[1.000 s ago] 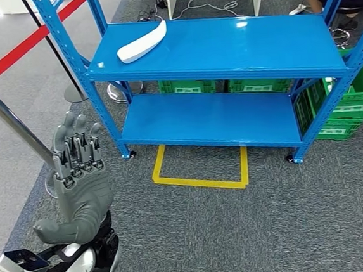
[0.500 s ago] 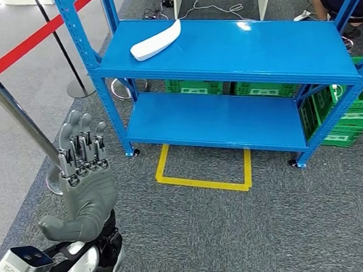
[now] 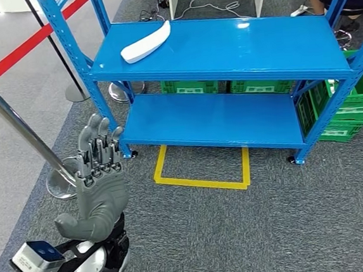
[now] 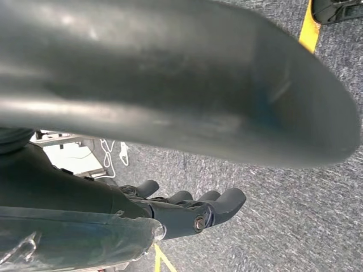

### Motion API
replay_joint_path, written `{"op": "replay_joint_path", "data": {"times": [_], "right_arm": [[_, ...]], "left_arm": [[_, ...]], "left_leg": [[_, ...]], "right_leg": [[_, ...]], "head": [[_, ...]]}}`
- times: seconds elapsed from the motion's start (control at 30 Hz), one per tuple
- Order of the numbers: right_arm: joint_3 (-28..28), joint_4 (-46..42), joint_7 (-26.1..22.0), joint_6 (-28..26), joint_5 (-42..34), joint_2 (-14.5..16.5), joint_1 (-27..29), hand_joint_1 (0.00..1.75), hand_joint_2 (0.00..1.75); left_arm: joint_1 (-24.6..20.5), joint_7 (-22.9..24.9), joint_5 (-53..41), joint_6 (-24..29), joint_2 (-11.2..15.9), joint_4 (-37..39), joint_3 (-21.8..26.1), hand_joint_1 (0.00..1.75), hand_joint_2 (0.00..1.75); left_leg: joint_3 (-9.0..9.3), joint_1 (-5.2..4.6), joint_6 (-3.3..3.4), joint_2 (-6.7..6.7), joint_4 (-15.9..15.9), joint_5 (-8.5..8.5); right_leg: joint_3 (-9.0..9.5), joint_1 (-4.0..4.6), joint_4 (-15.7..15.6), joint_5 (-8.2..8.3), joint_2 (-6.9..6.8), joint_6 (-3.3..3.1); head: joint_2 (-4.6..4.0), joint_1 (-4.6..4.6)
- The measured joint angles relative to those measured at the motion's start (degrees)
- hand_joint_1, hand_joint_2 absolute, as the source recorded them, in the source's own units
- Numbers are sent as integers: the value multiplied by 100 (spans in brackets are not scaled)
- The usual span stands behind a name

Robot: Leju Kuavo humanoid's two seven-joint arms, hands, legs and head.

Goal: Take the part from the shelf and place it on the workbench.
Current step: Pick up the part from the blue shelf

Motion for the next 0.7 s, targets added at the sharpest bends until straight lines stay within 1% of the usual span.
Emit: {"op": "replay_joint_path", "data": {"times": [0.03, 0.07, 0.1, 0.13, 0.2, 0.23, 0.27, 0.3, 0.33, 0.37, 0.4, 0.43, 0.47, 0.5, 0.53, 0.57, 0.6, 0.63, 0.7], "right_arm": [[1, 0, -8, -2, 4, -1, -1, 0, 0], [1, 0, -13, 2, 9, -1, -1, 0, 0], [1, 0, -17, 13, 14, -1, -1, 0, 0], [1, 0, -21, 27, 21, -1, -2, 0, 0], [2, 0, -38, 58, 38, 0, -4, 0, 0], [2, 0, -47, 67, 48, 1, -6, 0, 0], [3, 0, -56, 74, 58, 1, -7, 0, 0], [3, 0, -64, 78, 66, 0, -4, 0, 0], [3, 0, -72, 81, 72, -1, 1, 0, 0], [2, 0, -77, 83, 74, -1, 7, 0, 0], [2, 0, -81, 84, 75, -1, 13, 0, 0], [1, 0, -82, 84, 75, 0, 15, 0, 0], [1, 0, -84, 84, 75, 0, 14, 0, 0], [2, 0, -86, 84, 75, -1, 11, 0, 0], [2, 0, -87, 84, 75, -1, 8, 0, 0], [3, 0, -88, 84, 75, -1, 3, 0, 0], [3, 0, -89, 85, 75, 0, -1, 0, 0], [3, 0, -90, 86, 75, 0, -2, 0, 0], [2, 0, -89, 89, 75, -1, 2, 0, 0]], "left_arm": [[-7, 0, -49, 26, 3, 17, -19, 0, 0], [-16, 0, -99, 43, 6, 37, -46, 0, 0], [-23, 0, -135, 41, 9, 56, -74, 0, 0], [-28, 0, -144, 16, 11, 74, -96, 0, 0], [-31, 0, -127, -55, 9, 98, -115, 0, 0], [-31, 0, -125, -85, 7, 105, -115, 0, 0], [-31, 0, -127, -109, 5, 111, -115, 0, 0], [-31, 0, -132, -126, 4, 118, -115, 0, 0], [-29, 0, -136, -137, 4, 130, -115, 0, 0], [-25, 0, -134, -141, 5, 148, -113, 0, 0], [-21, 0, -130, -142, 5, 168, -111, 0, 0], [-17, 0, -124, -141, 5, 191, -109, 0, 0], [-14, 0, -116, -140, 4, 210, -108, 0, 0], [-12, 0, -108, -139, 4, 225, -108, 0, 0], [-13, 0, -100, -139, 4, 237, -108, 0, 0], [-13, 0, -92, -138, 4, 248, -107, 0, 0], [-14, 0, -88, -138, 5, 258, -107, 0, 0], [-15, 0, -85, -138, 6, 268, -106, 0, 0], [-17, 0, -77, -138, 7, 286, -106, 0, 0]], "left_leg": [[185, 1, 10, 5, -378, 148], [309, 0, 35, 6, -647, 222], [371, -4, 67, 5, -798, 234], [384, -13, 109, -4, -853, 209], [388, -11, 202, -14, -876, 188], [409, -6, 245, -15, -889, 175], [434, -2, 282, -11, -901, 165], [456, -7, 310, -5, -902, 157], [475, -17, 331, 1, -900, 151], [492, -28, 344, 5, -899, 149], [510, -37, 353, 2, -898, 141], [532, -43, 354, -7, -897, 128], [561, -45, 348, -17, -896, 108], [594, -46, 333, -27, -896, 80], [621, -59, 309, -33, -889, 50], [636, -69, 284, -37, -883, 27], [642, -78, 258, -39, -880, 13], [639, -84, 231, -40, -883, 10], [646, -72, 171, -35, -897, -8]], "right_leg": [[-2, 11, 11, -9, 5, 24], [-10, 22, 15, -13, 9, 55], [-19, 33, 11, -14, 8, 92], [-24, 40, 0, -14, 7, 131], [-23, 25, -10, -32, -5, 203], [-66, 19, 88, -90, -10, 230], [-173, 16, 314, -204, -15, 247], [-346, 16, 664, -356, -18, 253], [-559, 18, 1077, -527, -19, 255], [-752, 20, 1431, -644, -18, 255], [-872, 23, 1620, -663, -18, 251], [-885, 27, 1586, -567, -18, 241], [-789, 31, 1331, -373, -18, 227], [-614, 35, 926, -137, -18, 207], [-425, 43, 538, 31, -18, 191], [-282, 48, 248, 132, -13, 173], [-203, 55, 89, 160, -7, 154], [-184, 65, 61, 133, 1, 133], [-185, 58, 36, 131, 9, 71]], "head": [[0, -5], [0, -2], [0, 0], [0, 6], [0, 15], [0, 30], [0, 45], [0, 62], [0, 77], [0, 79], [0, 80], [0, 80], [0, 79], [0, 81], [0, 80], [0, 78], [0, 72], [0, 64], [0, 57]]}}
